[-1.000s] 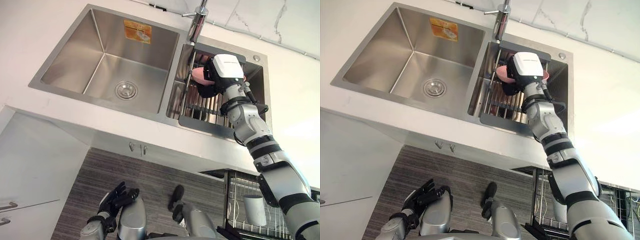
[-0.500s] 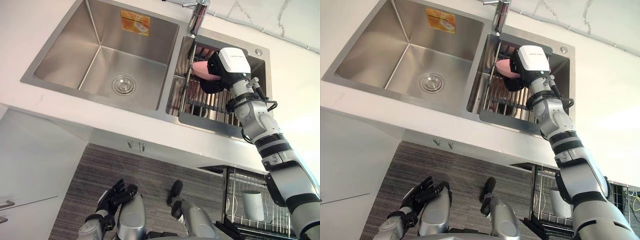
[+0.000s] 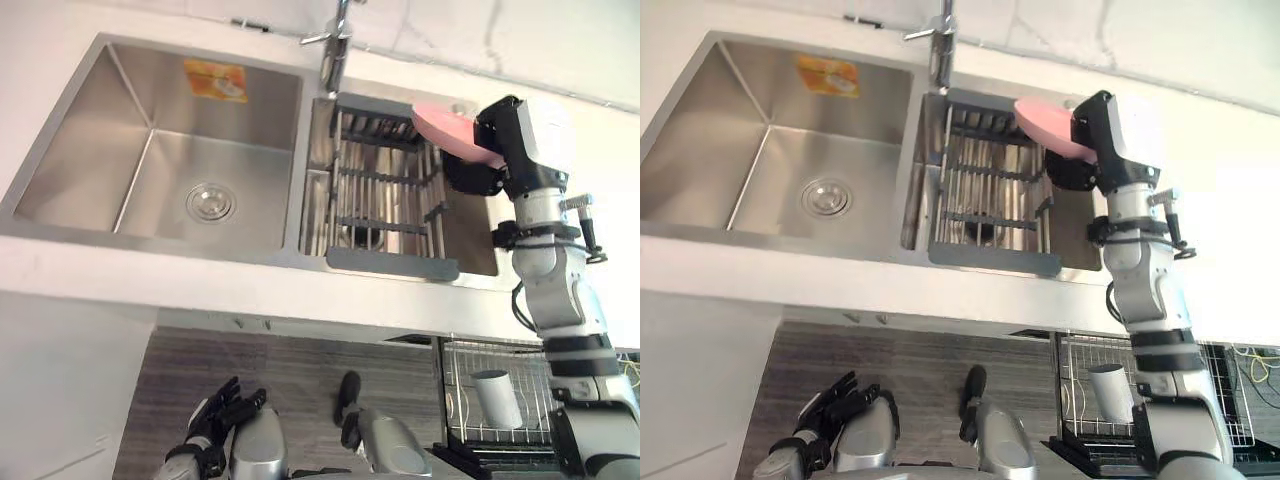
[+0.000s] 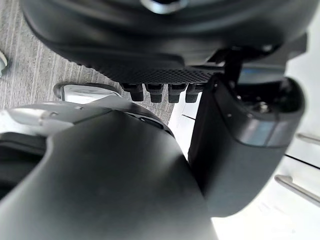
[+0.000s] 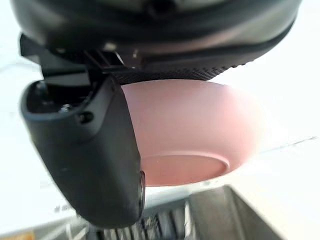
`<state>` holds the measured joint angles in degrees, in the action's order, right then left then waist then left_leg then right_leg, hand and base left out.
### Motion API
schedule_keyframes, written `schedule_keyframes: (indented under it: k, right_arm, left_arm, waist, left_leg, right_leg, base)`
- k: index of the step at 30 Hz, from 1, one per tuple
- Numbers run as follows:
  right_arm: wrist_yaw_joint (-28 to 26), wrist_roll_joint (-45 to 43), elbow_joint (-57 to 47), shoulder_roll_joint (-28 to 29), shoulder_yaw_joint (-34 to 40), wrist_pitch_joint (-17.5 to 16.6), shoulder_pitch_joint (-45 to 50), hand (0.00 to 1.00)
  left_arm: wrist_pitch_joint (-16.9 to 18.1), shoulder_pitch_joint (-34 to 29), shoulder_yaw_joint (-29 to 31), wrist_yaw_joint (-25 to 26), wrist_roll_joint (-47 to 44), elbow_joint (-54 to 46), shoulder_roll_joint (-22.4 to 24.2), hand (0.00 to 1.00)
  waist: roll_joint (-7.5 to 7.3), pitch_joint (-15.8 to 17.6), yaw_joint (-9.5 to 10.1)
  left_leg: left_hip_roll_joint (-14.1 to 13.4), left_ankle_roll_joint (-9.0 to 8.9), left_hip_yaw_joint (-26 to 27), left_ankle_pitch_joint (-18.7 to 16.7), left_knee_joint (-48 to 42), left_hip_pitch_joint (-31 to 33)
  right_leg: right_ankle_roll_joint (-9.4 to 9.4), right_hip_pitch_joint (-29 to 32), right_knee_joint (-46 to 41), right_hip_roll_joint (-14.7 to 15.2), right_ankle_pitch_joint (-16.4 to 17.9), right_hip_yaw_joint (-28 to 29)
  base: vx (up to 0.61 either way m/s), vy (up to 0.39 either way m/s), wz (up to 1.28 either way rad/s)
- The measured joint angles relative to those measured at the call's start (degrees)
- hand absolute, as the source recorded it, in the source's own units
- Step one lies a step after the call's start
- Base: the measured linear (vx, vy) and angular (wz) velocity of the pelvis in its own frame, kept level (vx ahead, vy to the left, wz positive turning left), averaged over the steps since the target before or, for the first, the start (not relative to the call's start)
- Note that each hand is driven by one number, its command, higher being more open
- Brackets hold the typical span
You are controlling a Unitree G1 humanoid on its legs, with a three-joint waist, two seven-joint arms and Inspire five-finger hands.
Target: Walk over to the sink, pick up the cup, carry it to the dishwasher, place the cup inside the dishwasher, then close the dishwasher door
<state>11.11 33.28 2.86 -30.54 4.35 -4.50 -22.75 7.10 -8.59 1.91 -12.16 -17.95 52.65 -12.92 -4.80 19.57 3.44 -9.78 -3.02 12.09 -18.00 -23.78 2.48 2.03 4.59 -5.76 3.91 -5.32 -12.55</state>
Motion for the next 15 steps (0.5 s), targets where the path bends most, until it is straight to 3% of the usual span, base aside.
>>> schedule_keyframes:
  k: [6,15]
  right_arm:
    - [0.0,-0.6,-12.4,5.2,2.4,-5.1,10.8,0.0]
    - [0.7,-0.5,-20.2,8.4,4.4,-12.4,20.0,0.0]
  left_arm:
    - [1.0,-1.8,0.0,0.7,0.1,2.3,0.4,1.0]
    - [1.7,-3.4,0.0,0.9,1.2,4.6,1.5,1.0]
  waist:
    - [-0.09,-3.1,-2.56]
    - [1.07,-6.5,-4.56]
  left_leg:
    - [-0.2,0.07,3.0,-0.2,1.9,-3.5]
    - [0.7,0.19,7.3,0.6,6.1,-7.7]
  right_leg:
    - [0.36,-1.2,1.0,-0.6,-0.2,3.0]
    - [1.01,-1.6,2.1,-0.9,-0.7,6.6]
  base:
    - [0.0,-0.002,-0.24]
    - [0.01,0.0,-0.22]
